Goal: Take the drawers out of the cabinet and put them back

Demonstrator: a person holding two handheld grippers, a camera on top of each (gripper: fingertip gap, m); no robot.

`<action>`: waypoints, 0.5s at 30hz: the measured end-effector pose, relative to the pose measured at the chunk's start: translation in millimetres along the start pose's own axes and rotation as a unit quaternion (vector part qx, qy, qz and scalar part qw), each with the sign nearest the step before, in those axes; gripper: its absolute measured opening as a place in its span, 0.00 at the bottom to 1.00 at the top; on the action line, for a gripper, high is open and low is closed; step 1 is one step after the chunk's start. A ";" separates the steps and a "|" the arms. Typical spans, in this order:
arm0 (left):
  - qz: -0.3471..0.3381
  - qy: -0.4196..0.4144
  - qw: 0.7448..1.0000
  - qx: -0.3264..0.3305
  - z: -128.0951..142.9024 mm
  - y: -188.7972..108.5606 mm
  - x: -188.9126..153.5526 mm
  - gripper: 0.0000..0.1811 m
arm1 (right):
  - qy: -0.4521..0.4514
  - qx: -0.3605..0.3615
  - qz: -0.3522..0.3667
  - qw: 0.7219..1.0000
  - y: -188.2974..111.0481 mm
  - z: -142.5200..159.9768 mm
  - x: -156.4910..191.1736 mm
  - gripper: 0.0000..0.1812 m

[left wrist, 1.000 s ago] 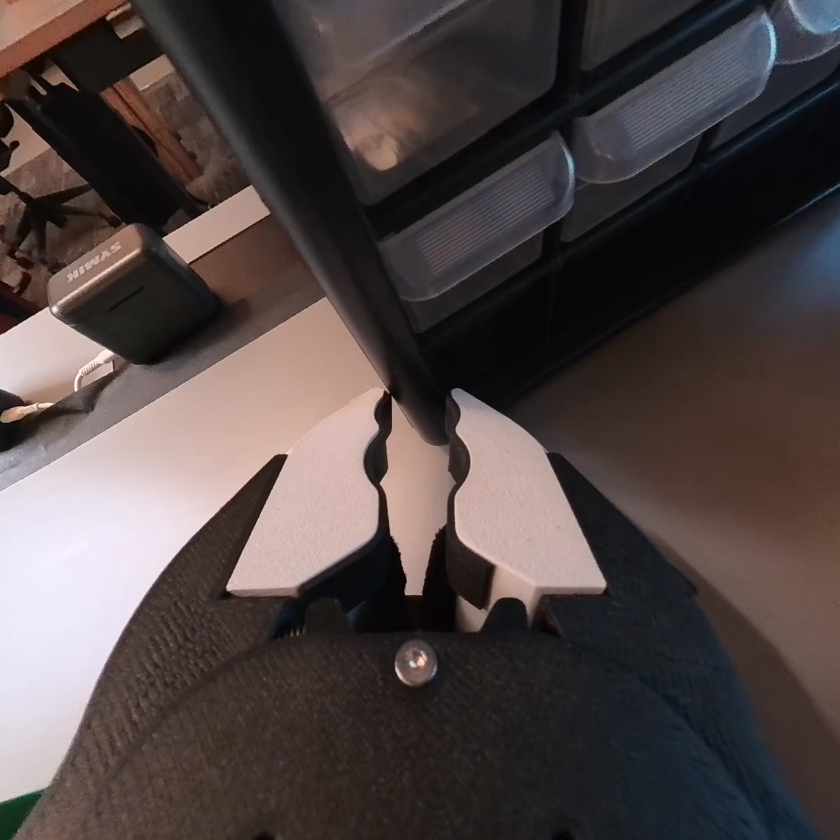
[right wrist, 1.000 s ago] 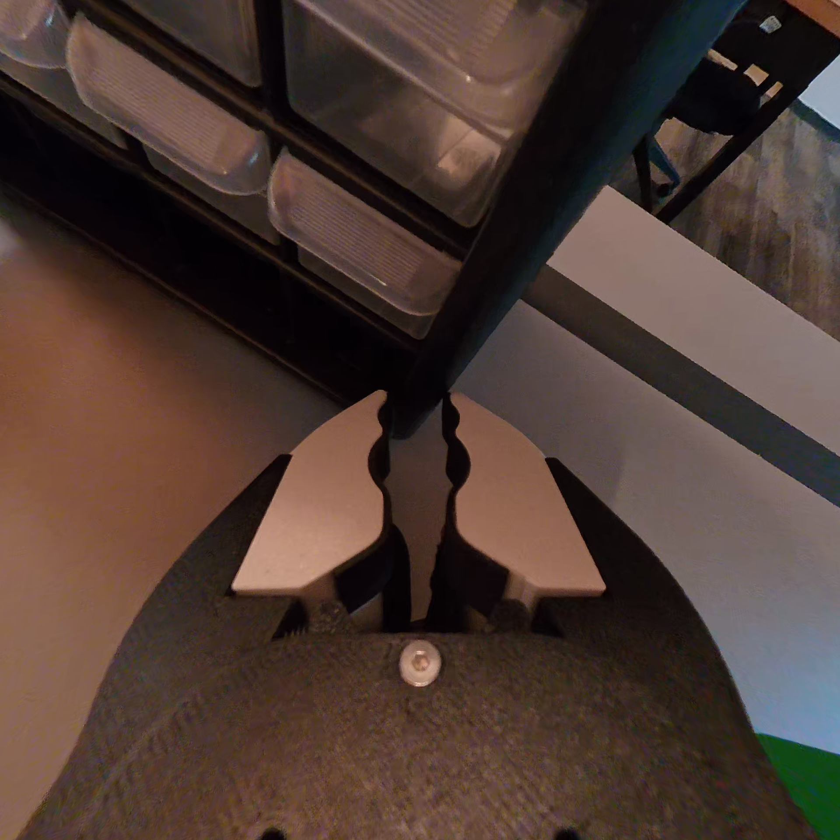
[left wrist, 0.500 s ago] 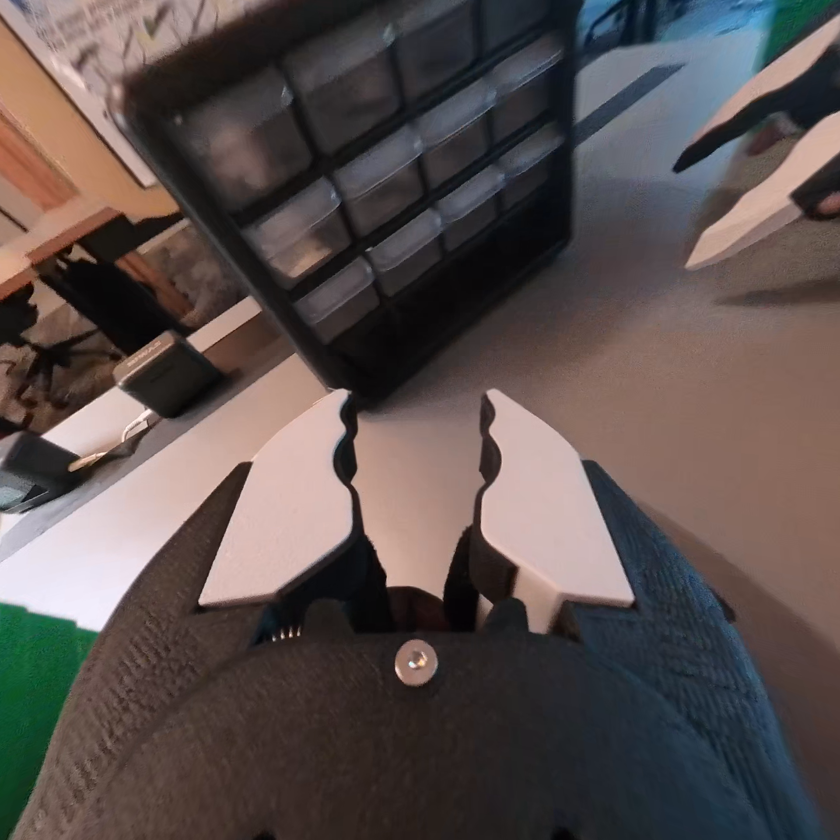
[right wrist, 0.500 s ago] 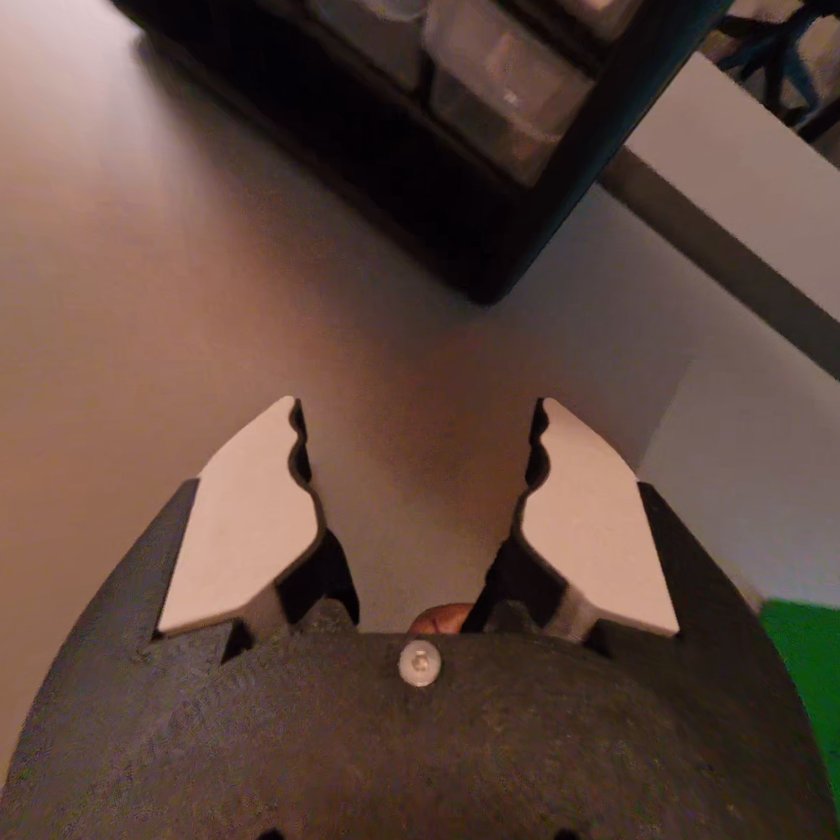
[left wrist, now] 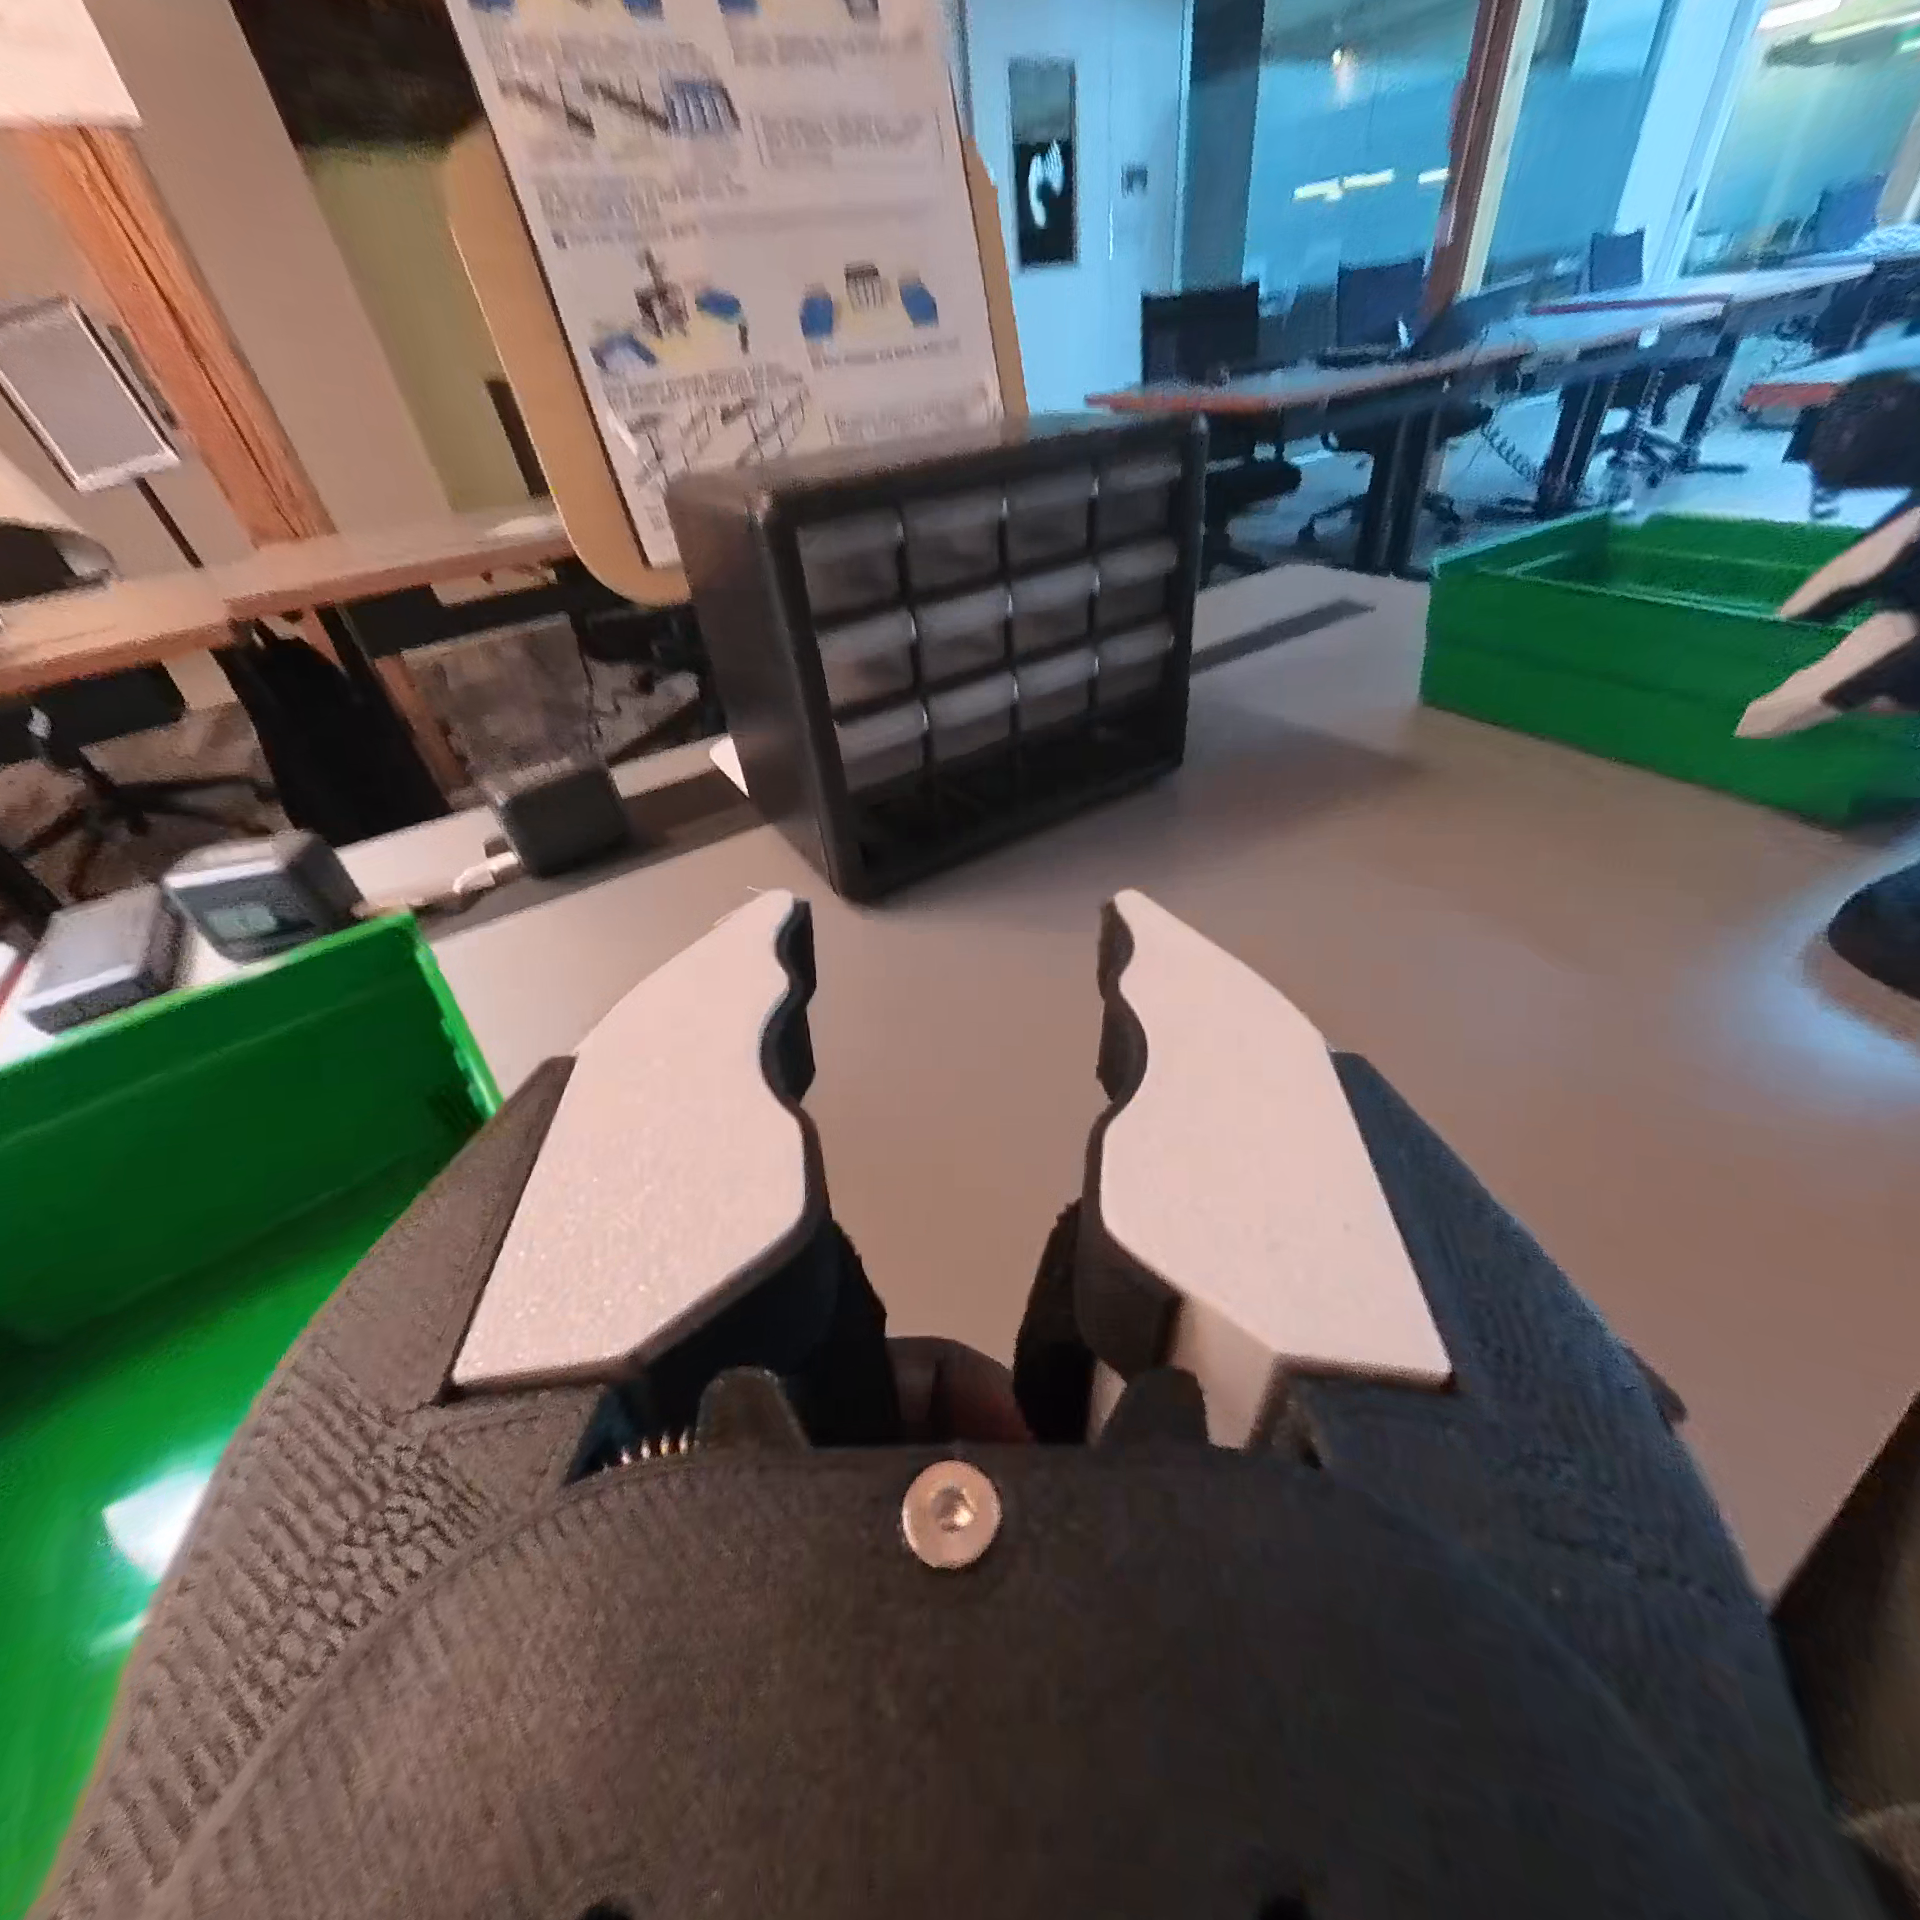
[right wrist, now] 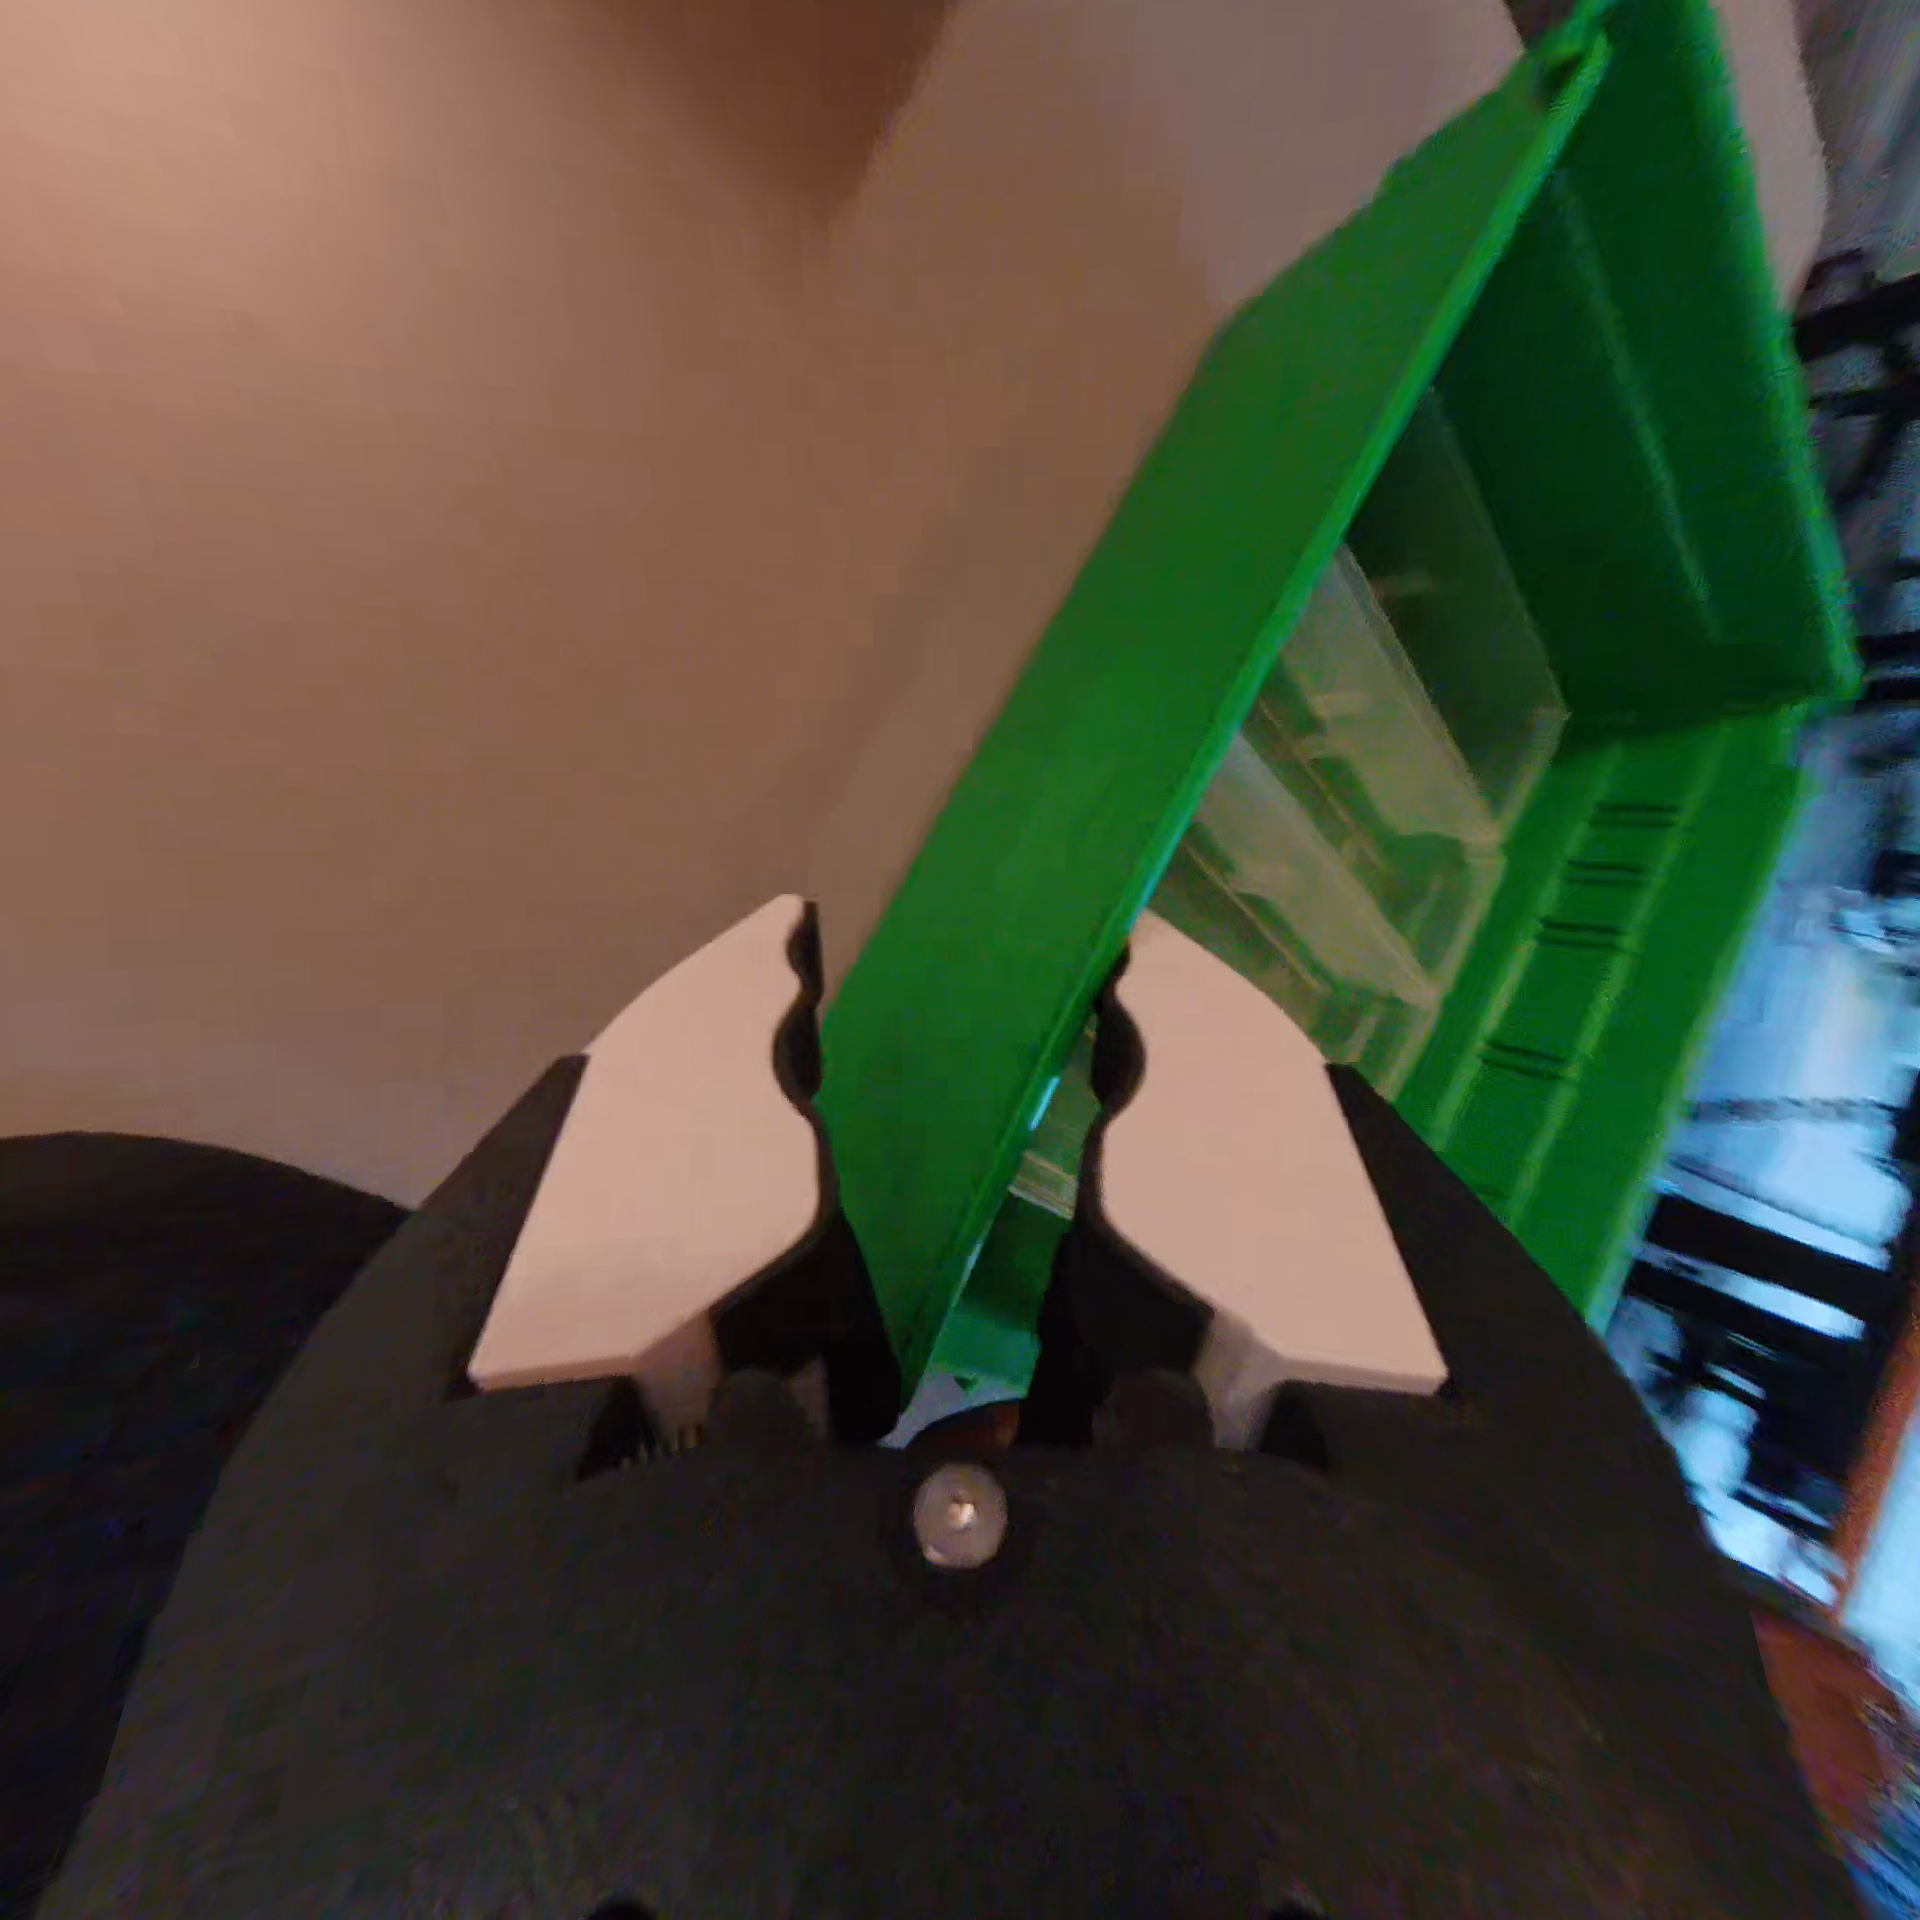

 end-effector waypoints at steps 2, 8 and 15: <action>-0.016 0.020 1.000 0.001 -2.0 0.7 1.3 0.28 | -0.037 0.016 0.052 0.998 0.5 8.0 -8.1 0.21; -0.013 0.042 0.999 0.023 9.4 8.1 -2.9 0.28 | -0.130 -0.004 0.047 0.990 -12.2 19.1 -4.3 0.15; 0.048 0.033 0.998 -0.012 -2.3 14.8 -26.0 0.28 | -0.233 -0.104 0.024 0.967 -27.4 19.3 14.8 0.16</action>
Point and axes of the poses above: each gripper's, where its closed fingertips meet, y out along the fingers, z out of its underside, x = y × z across the jaws, the point moved 2 cm from there along -y, back along the fingers, and after that the axes turned 6 degrees about z, right-handed, at the moved point
